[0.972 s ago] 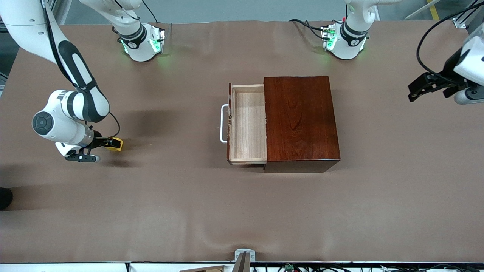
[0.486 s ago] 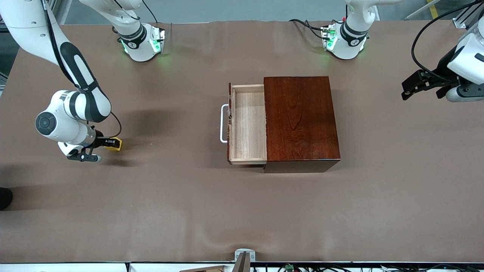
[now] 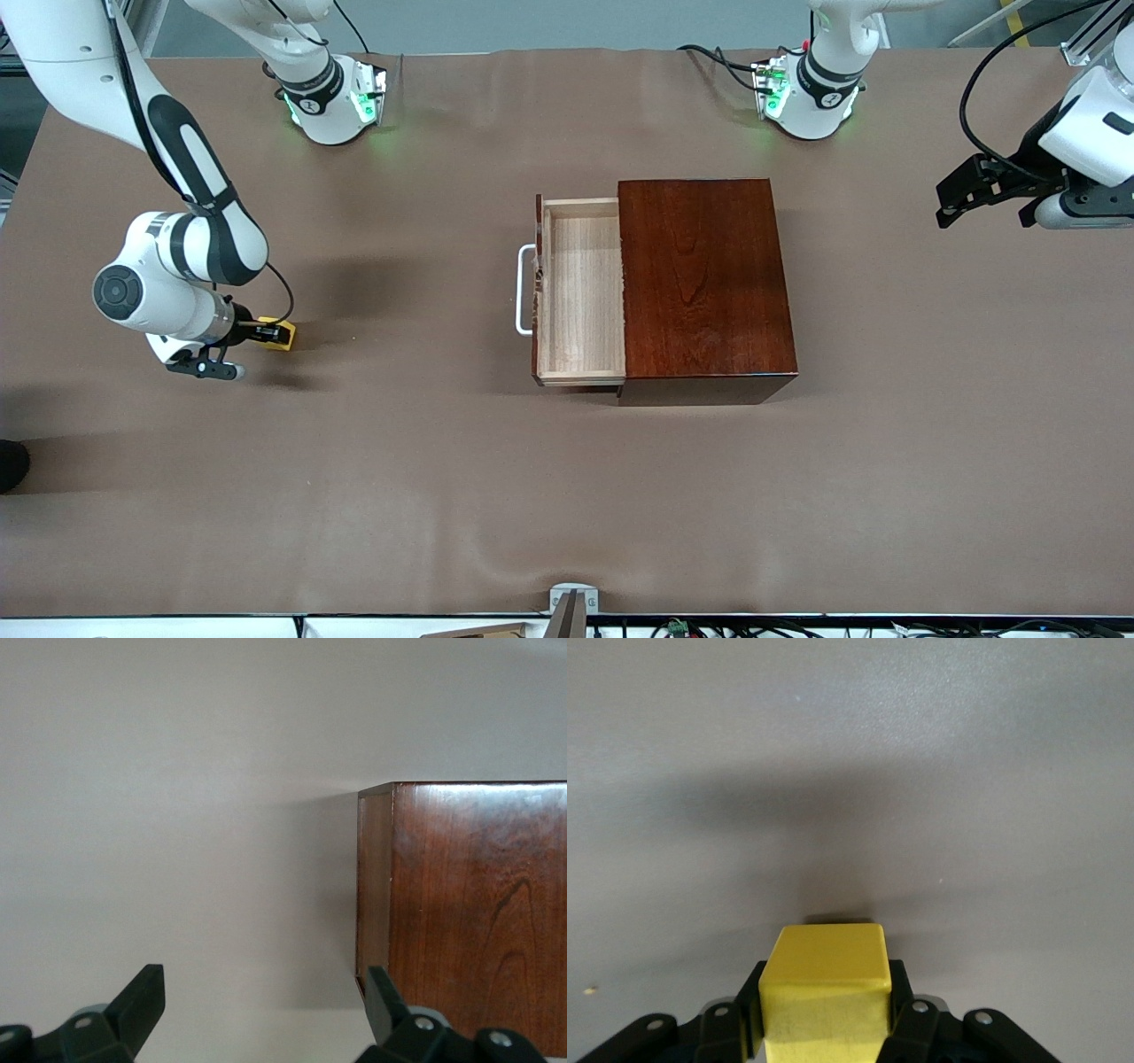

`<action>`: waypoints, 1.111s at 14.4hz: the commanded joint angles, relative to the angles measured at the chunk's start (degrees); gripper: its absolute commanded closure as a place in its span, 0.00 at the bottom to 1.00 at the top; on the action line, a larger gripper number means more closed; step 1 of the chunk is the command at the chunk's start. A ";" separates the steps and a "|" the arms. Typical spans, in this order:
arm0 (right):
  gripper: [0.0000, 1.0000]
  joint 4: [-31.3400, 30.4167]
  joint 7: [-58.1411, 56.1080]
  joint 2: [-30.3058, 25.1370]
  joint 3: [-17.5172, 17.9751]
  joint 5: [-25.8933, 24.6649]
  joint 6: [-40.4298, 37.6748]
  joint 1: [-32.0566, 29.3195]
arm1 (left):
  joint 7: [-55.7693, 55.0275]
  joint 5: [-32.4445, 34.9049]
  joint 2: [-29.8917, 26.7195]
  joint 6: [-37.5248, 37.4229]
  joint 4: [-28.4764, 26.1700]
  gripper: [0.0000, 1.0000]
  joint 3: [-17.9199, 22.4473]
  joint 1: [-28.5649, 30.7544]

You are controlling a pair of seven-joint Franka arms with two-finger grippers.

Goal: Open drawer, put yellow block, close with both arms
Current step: 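Grasp the yellow cube with the right gripper, then carry the yellow cube with the right gripper over the open drawer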

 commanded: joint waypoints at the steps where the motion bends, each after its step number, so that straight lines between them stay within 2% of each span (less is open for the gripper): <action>1: 1.00 0.34 3.77 -4.30 0.48 0.36 -5.37 1.57 | 2.09 -1.18 -1.83 0.13 -1.73 0.00 -0.33 1.09; 5: 1.00 0.69 9.49 -8.16 2.93 0.45 -10.30 2.28 | 2.09 -1.18 -2.18 0.13 -2.08 0.00 -0.33 1.09; 7: 1.00 0.95 12.30 -9.58 4.34 2.80 -11.79 2.72 | 2.09 -1.09 -2.89 0.21 -2.78 0.00 -0.24 1.18; 9: 1.00 1.48 12.57 -10.02 4.61 5.71 -13.12 3.41 | 2.09 -1.00 -3.06 0.21 -2.78 0.00 -0.24 1.18; 12: 1.00 1.57 14.41 -10.99 4.61 6.07 -14.08 4.47 | 2.09 -0.91 -3.06 0.21 -2.78 0.00 -0.16 1.18; 16: 1.00 1.57 25.19 -12.57 4.61 6.51 -14.26 10.43 | 2.09 -0.82 -3.50 0.21 -2.87 0.00 -0.07 1.80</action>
